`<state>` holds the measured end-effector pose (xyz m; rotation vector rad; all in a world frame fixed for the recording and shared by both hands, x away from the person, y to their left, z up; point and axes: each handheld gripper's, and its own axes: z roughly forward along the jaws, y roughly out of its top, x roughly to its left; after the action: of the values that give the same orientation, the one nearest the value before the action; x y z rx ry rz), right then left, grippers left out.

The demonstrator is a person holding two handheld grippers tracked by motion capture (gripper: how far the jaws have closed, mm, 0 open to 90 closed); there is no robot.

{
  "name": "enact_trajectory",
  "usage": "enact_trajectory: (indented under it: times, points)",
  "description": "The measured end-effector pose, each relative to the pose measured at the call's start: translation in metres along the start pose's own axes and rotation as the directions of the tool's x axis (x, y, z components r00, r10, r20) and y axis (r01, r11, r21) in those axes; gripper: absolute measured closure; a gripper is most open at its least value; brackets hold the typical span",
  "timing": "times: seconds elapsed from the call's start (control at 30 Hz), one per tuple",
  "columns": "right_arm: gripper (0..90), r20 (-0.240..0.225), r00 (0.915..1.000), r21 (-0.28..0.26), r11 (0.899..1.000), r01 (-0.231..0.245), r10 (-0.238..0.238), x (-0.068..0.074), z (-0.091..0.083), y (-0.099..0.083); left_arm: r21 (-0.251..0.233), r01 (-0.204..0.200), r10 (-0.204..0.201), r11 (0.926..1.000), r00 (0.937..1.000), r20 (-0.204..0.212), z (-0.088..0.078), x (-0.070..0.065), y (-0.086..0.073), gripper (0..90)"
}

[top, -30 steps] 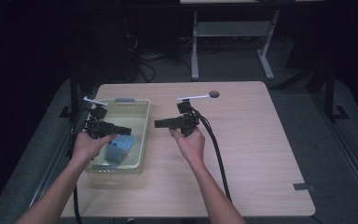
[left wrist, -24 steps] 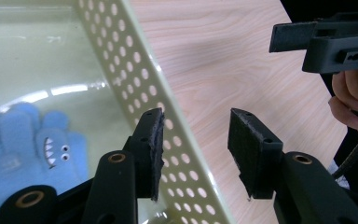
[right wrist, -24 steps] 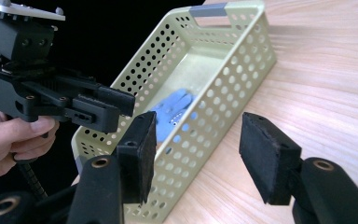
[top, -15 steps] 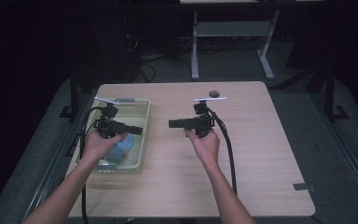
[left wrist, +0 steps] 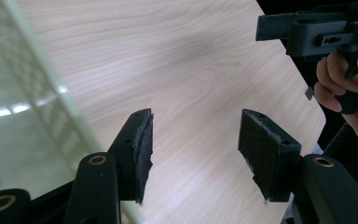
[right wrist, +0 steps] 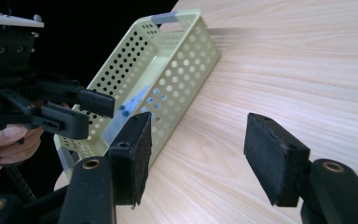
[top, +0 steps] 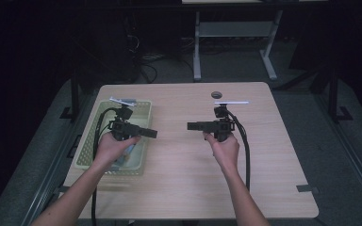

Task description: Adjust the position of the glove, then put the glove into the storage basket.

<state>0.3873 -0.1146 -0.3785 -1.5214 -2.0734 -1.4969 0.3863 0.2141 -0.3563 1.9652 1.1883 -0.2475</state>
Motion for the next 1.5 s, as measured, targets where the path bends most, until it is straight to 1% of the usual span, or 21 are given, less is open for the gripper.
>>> enact_trajectory:
  times: [0.07,0.27,0.33,0.43,0.5,0.53,0.6,0.67,0.7,0.73,0.87,0.97,1.0,1.1,1.17,1.23,1.33,1.5]
  points:
    - [40.9,0.006,1.0000,-0.011,1.000,-0.004,0.004,-0.004,-0.006,-0.002,0.007,-0.006,0.006,1.0000,1.0000,0.008,0.005,-0.005,0.001,44.0]
    - [40.2,0.028,0.9994,-0.017,1.000,-0.020,0.020,-0.019,-0.023,-0.011,0.026,-0.030,0.030,0.9992,0.9991,0.029,0.019,-0.019,0.003,42.8]
    - [40.0,0.034,0.9988,-0.020,0.999,-0.034,0.035,-0.024,-0.030,-0.015,0.027,-0.034,0.033,0.9990,0.9989,0.034,0.023,-0.022,0.004,42.2]
    - [40.0,0.050,0.9980,-0.035,0.999,-0.038,0.040,-0.033,-0.041,-0.021,0.032,-0.044,0.042,0.9986,0.9982,0.043,0.028,-0.028,0.004,42.1]
    - [39.9,0.054,0.9971,-0.044,0.998,-0.052,0.054,-0.038,-0.047,-0.024,0.041,-0.049,0.047,0.9980,0.9978,0.047,0.033,-0.030,0.005,41.9]
    - [39.9,0.059,0.9967,-0.045,0.998,-0.052,0.055,-0.041,-0.051,-0.026,0.038,-0.046,0.044,0.9982,0.9979,0.049,0.034,-0.031,0.005,41.7]
    - [39.5,0.074,0.9958,-0.043,0.998,-0.052,0.055,-0.044,-0.054,-0.027,0.043,-0.048,0.046,0.9979,0.9975,0.054,0.037,-0.031,0.005,41.2]
    - [39.6,0.073,0.9954,-0.052,0.997,-0.058,0.062,-0.046,-0.058,-0.028,0.049,-0.053,0.050,0.9974,0.9973,0.053,0.039,-0.032,0.004,41.1]
    - [39.6,0.075,0.9953,-0.051,0.997,-0.058,0.061,-0.047,-0.059,-0.029,0.047,-0.048,0.046,0.9977,0.9974,0.055,0.040,-0.033,0.004,40.8]
    - [39.5,0.077,0.9951,-0.049,0.997,-0.057,0.061,-0.047,-0.061,-0.030,0.050,-0.055,0.052,0.9972,0.9971,0.055,0.040,-0.034,0.003,40.6]
    - [39.6,0.082,0.9945,-0.054,0.997,-0.061,0.065,-0.051,-0.067,-0.036,0.044,-0.056,0.054,0.9974,0.9965,0.064,0.043,-0.039,0.002,40.3]
    - [39.2,0.087,0.9935,-0.051,0.996,-0.069,0.073,-0.056,-0.071,-0.039,0.051,-0.065,0.061,0.9966,0.9958,0.068,0.046,-0.041,0.001,40.0]
    - [39.2,0.091,0.9933,-0.049,0.997,-0.067,0.071,-0.057,-0.072,-0.040,0.048,-0.064,0.061,0.9968,0.9956,0.071,0.048,-0.042,0.001,39.8]
    - [39.1,0.096,0.9917,-0.052,0.995,-0.081,0.086,-0.063,-0.076,-0.043,0.053,-0.067,0.063,0.9963,0.9957,0.068,0.052,-0.045,0.000,39.3]
    - [38.9,0.099,0.9912,-0.053,0.995,-0.082,0.087,-0.066,-0.079,-0.046,0.055,-0.077,0.073,0.9955,0.9950,0.069,0.055,-0.046,-0.001,39.2]
    - [38.5,0.098,0.9902,-0.061,0.994,-0.094,0.099,-0.070,-0.081,-0.049,0.058,-0.078,0.074,0.9953,0.9949,0.069,0.059,-0.048,-0.002,38.9]
    - [37.7,0.102,0.9885,-0.063,0.992,-0.105,0.111,-0.077,-0.085,-0.055,0.065,-0.070,0.065,0.9954,0.9951,0.074,0.066,-0.051,-0.004,38.4]
    - [36.8,0.113,0.9856,-0.058,0.991,-0.120,0.126,-0.086,-0.093,-0.064,0.080,-0.084,0.077,0.9933,0.9936,0.083,0.077,-0.056,-0.007,37.5]
